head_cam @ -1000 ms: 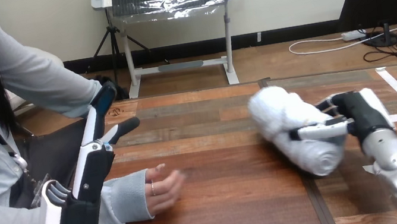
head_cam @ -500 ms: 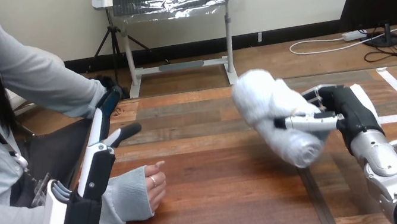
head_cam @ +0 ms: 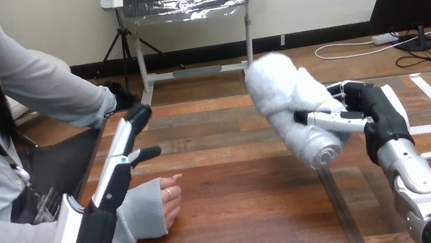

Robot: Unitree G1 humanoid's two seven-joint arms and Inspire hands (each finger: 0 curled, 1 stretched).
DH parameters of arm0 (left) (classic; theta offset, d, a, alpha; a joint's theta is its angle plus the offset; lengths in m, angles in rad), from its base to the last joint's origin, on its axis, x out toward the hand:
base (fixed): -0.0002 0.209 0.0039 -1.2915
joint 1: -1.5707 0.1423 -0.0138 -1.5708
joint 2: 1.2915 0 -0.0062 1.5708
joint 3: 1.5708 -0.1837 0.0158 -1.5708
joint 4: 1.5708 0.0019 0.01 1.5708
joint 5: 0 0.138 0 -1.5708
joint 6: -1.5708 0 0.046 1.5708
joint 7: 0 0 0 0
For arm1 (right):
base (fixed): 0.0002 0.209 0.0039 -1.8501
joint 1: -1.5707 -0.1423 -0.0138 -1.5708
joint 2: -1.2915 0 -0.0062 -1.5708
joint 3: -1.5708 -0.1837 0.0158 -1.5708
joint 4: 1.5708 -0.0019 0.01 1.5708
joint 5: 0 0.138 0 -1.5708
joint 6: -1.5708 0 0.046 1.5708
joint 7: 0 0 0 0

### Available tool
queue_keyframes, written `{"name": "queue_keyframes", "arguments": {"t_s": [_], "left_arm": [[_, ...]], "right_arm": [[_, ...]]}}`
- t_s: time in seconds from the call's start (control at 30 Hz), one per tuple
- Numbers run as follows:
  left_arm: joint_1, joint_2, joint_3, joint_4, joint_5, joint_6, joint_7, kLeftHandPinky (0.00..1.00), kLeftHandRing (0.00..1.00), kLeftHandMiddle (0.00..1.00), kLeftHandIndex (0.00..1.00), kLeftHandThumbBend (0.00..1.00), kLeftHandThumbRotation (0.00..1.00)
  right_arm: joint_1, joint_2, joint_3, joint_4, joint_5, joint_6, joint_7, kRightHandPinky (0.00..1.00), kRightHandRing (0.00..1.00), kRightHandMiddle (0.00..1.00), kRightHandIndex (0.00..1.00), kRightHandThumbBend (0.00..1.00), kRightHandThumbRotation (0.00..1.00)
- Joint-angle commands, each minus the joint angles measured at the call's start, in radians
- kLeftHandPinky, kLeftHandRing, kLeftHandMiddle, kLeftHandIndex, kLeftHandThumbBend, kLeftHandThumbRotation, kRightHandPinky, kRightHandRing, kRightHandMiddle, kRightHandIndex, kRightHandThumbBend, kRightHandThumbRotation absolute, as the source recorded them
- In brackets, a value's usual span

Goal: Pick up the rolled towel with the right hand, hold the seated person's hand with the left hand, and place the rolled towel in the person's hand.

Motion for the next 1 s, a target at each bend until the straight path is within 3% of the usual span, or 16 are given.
{"name": "queue_keyframes", "arguments": {"t_s": [0.0,0.37,0.63,0.97], "left_arm": [[-0.021,0.024,0.002,-0.038,-0.015,0.026,-0.009,0.82,0.95,0.98,0.95,1.0,0.72],[-0.015,0.055,0.039,-0.065,0.016,0.093,-0.015,0.86,0.95,0.98,0.96,1.0,0.63],[-0.007,0.07,0.064,-0.087,0.044,0.142,-0.01,0.88,0.94,0.97,0.96,1.0,0.54],[-0.011,0.086,0.136,-0.13,0.177,0.202,0.029,0.85,0.91,0.95,0.94,1.0,0.47]], "right_arm": [[-0.035,0.008,-0.039,-0.076,0.041,-0.078,0.026,0.39,0.43,0.5,0.46,0.76,0.0],[-0.012,0.046,-0.089,-0.088,0.117,-0.146,0.114,0.35,0.4,0.48,0.45,0.75,0.0],[0.002,0.065,-0.1,-0.097,0.144,-0.176,0.15,0.34,0.39,0.47,0.44,0.74,0.0],[0.023,0.101,-0.136,-0.114,0.208,-0.201,0.231,0.32,0.37,0.46,0.44,0.71,0.0]]}}
